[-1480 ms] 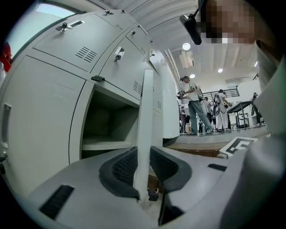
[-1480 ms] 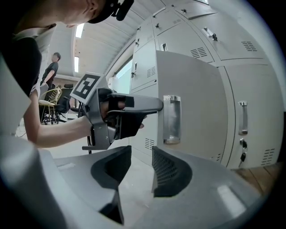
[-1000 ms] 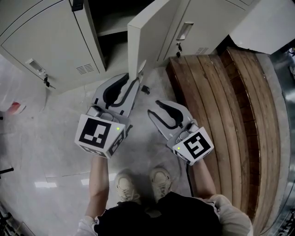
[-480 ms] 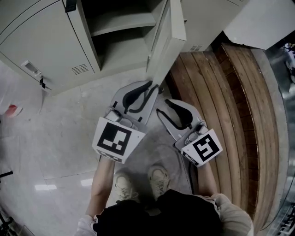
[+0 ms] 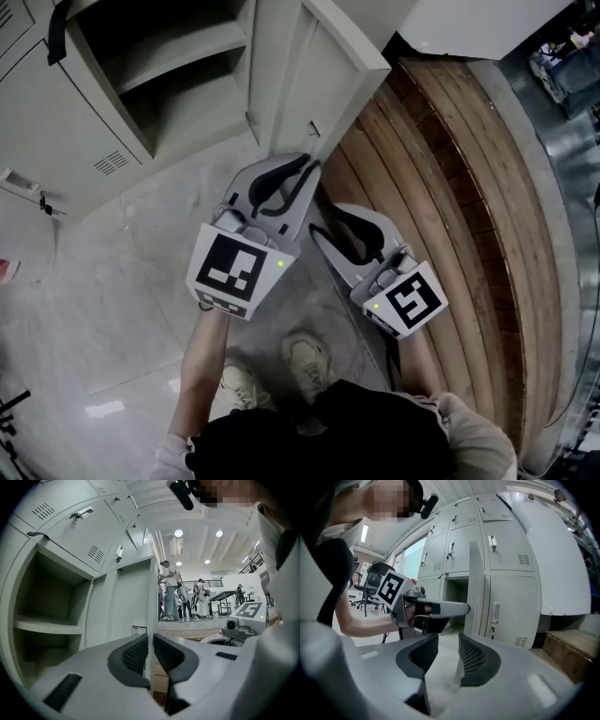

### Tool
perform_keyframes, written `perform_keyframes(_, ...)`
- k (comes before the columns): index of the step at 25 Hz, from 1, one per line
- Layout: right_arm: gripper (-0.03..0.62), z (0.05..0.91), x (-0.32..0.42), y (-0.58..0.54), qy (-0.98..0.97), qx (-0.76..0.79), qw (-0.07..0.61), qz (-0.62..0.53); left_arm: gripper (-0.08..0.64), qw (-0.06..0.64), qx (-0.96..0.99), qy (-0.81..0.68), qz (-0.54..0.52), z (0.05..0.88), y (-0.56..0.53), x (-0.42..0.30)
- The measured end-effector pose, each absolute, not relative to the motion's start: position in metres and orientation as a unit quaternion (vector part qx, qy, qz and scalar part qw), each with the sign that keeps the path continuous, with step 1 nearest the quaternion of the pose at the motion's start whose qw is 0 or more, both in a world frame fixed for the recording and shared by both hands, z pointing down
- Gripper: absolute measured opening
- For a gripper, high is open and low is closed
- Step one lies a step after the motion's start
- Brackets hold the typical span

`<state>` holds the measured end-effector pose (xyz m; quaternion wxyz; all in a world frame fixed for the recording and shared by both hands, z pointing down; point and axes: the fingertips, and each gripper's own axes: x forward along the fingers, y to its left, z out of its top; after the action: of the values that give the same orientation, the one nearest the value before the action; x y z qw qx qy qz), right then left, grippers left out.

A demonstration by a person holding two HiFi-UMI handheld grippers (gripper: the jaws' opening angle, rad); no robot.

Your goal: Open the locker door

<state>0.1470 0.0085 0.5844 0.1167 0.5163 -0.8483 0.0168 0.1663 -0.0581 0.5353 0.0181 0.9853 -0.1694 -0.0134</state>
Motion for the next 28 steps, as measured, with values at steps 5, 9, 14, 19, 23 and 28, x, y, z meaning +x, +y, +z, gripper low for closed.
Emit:
perform_keyframes(5,0.13,0.58,0.157,0.01,-0.842,0.526,0.118,0.014,0.048,0.01,0.989,-0.147,-0.006,0.535,-0.056,0.19)
perform_keyframes(9,0.13,0.578,0.16,0.01,-0.84,0.529,0.118,0.015,0.048,0.002,0.99,-0.14,0.003,0.536,-0.055,0.201)
perform_keyframes(14,0.13,0.576,0.169,0.012,-0.838,0.534,0.114,0.013,0.046,-0.004,0.991,-0.134,0.01,0.535,-0.055,0.216)
perform_keyframes(19,0.129,0.578,0.175,0.011,-0.839,0.532,0.115,0.023,0.046,-0.013,0.991,-0.128,0.022,0.535,-0.055,0.231)
perform_keyframes(23,0.13,0.58,0.171,0.009,-0.839,0.529,0.122,0.028,0.046,-0.017,0.992,-0.123,0.02,0.535,-0.056,0.234)
perform_keyframes(28,0.121,0.579,0.171,0.007,-0.836,0.534,0.124,0.025,0.048,-0.016,0.993,-0.117,0.019,0.536,-0.057,0.236)
